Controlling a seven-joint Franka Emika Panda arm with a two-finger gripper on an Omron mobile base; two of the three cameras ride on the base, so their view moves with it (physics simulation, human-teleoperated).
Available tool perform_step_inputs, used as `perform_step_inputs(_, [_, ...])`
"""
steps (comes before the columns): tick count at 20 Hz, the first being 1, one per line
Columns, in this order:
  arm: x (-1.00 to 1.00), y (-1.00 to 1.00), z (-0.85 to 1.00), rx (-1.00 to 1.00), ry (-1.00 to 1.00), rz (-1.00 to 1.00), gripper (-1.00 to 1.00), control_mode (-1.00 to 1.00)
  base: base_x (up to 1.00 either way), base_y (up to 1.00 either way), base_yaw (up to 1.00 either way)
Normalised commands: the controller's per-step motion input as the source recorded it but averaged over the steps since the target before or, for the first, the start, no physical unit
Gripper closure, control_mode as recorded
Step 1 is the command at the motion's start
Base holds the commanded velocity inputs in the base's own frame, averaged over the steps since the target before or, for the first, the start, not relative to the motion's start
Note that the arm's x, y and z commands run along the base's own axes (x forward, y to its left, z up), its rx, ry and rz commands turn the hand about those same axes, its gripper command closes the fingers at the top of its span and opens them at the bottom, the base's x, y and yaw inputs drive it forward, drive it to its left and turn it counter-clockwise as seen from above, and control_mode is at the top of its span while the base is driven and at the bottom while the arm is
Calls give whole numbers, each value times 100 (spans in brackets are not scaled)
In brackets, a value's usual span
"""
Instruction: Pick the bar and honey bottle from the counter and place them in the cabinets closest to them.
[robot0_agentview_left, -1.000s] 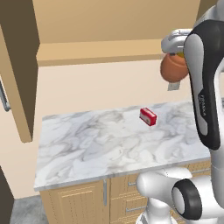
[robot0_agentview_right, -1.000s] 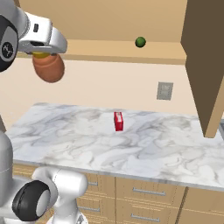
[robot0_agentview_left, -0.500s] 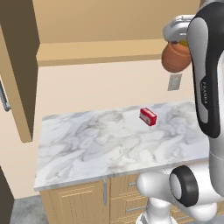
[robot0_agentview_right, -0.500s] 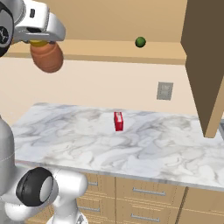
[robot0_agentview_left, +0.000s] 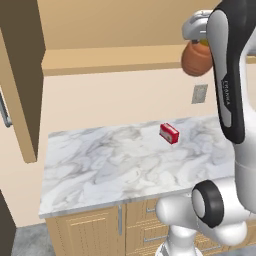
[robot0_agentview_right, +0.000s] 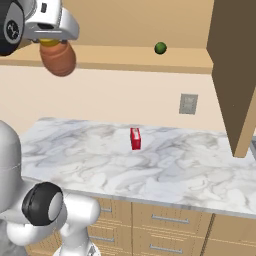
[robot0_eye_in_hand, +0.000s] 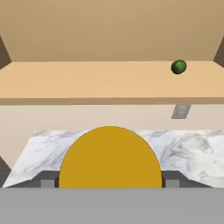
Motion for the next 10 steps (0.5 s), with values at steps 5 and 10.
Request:
perform_step_inputs(5, [23, 0, 11, 0, -7, 0, 100, -100, 0, 0, 0])
perform_step_inputs(10, [23, 2, 10, 0, -7, 0, 100, -100, 0, 0, 0])
